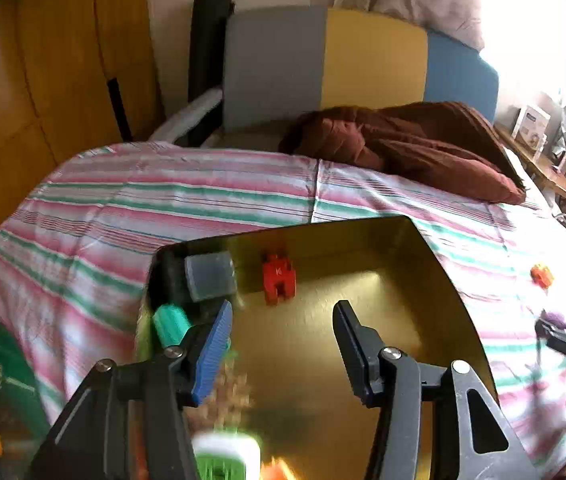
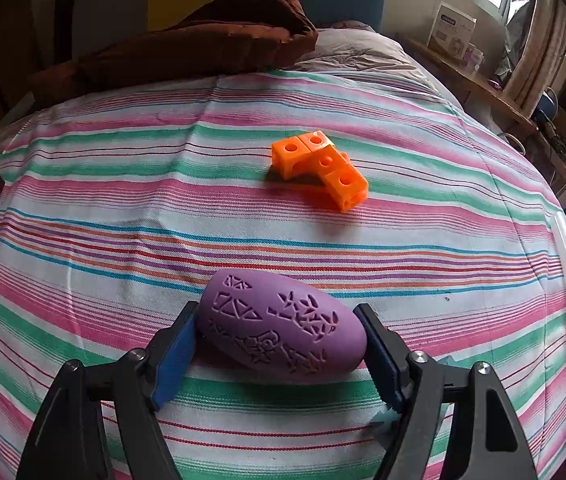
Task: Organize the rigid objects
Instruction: 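Carry the red puzzle piece into the gold tray and open the left tool, then lift the purple egg-shaped soap off the bedspread with the right tool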
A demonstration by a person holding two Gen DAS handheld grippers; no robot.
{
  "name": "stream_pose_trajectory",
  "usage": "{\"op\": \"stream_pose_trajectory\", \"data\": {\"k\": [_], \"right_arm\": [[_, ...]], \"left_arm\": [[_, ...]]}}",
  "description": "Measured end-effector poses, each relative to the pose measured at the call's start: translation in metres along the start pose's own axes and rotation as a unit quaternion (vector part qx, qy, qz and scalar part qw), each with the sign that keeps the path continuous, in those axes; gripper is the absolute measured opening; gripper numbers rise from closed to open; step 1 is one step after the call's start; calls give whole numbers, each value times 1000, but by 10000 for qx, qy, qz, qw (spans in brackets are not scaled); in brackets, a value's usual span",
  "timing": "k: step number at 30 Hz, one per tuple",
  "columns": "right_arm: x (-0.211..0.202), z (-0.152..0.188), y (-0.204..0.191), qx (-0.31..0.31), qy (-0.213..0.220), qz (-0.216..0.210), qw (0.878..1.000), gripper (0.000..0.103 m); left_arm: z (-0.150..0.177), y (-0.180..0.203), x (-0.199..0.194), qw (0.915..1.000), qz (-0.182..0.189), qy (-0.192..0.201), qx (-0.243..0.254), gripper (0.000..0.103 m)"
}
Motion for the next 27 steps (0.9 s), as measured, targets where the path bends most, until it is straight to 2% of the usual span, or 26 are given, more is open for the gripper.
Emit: {"op": "stream_pose_trajectory", "data": {"k": [7,13,16,18,19,20,22,27], "right_arm": [[-2,1,0,-4,7,58,10000,77],[-4,3,0,91,-62,12,9999,77],[-6,3,-2,152,-79,-100,9998,77],[-10,3,-6,185,-91,-445,9988,77],[-14,3,-16,66,-47,-729,9973,77],[-16,5,-25,-123,6,-789,9968,77],[-23,10,-46,-527,286,-622,9963,77],[-24,12,-50,-609,327,-741,9949,77]], "left_arm": [[33,13,-45,9994,-106,291,146,57],[49,17,-59,9986,-250,346,315,60],[54,14,-61,9987,-263,306,311,60],[57,13,-62,9986,-303,309,306,60],[59,13,-63,9985,-328,303,302,60],[60,12,-62,9985,-356,285,304,60],[61,13,-63,9982,-389,295,344,60],[63,16,-64,9976,-448,346,398,60]]}}
Point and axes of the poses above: each gripper's, at about its wrist camera, not at the fingertips, and x roughly the way its jaws point, y to its right, z to its underside, the point moved 1 cm from there along x, roughly the way its jaws point, and after that the axes turned 10 degrees about z, right-handed, at the moved point
